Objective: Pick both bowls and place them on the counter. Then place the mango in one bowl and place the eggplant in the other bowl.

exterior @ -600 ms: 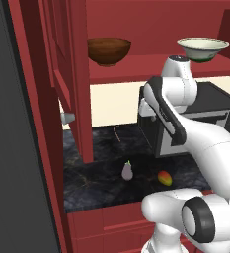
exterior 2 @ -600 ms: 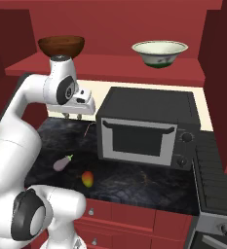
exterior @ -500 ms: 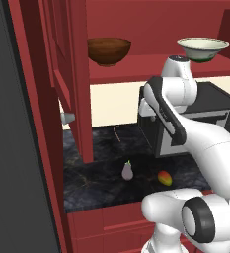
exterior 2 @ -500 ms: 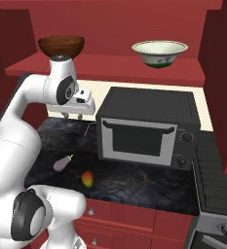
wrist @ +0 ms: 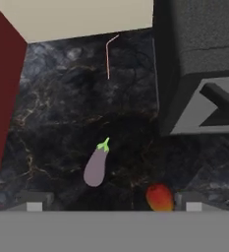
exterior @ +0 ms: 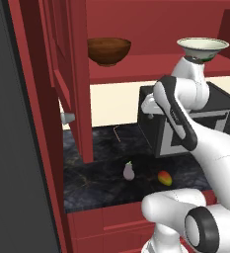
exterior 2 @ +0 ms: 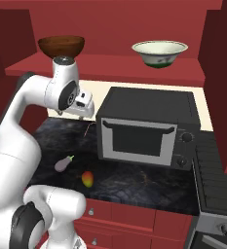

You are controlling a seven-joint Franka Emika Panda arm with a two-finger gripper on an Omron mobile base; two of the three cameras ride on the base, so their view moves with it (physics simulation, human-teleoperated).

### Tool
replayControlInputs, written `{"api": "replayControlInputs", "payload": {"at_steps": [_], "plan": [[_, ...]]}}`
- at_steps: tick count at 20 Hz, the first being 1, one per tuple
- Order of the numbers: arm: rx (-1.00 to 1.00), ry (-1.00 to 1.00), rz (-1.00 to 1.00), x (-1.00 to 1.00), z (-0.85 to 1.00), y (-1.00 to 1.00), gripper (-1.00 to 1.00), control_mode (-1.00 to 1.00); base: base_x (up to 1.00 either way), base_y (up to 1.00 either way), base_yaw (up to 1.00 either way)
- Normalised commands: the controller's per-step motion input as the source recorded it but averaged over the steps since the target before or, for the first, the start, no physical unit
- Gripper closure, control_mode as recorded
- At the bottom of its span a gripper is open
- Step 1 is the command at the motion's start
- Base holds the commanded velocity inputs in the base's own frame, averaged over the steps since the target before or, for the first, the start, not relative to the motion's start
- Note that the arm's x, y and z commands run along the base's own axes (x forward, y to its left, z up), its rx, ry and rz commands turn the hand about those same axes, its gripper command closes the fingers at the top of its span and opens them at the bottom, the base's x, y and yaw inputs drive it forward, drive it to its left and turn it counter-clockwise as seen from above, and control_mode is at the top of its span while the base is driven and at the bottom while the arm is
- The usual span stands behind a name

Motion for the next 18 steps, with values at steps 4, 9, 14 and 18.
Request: {"api": "replayControlInputs", "payload": {"at_steps": [4, 9, 14, 18], "plan": [[0.22, -0.06, -0.17, -0.12, 0.28, 0.09, -1.0, -1.0, 0.0, 0.0, 0.0], [0.22, -0.05, -0.25, -0.18, 0.35, 0.07, -1.0, -1.0, 0.0, 0.0, 0.0], [0.22, -0.08, -0.25, -0.29, 0.26, 0.09, -1.0, -1.0, 0.0, 0.0, 0.0], [0.28, -0.01, -0.21, -0.24, 0.33, 0.03, -1.0, -1.0, 0.0, 0.0, 0.0]]}}
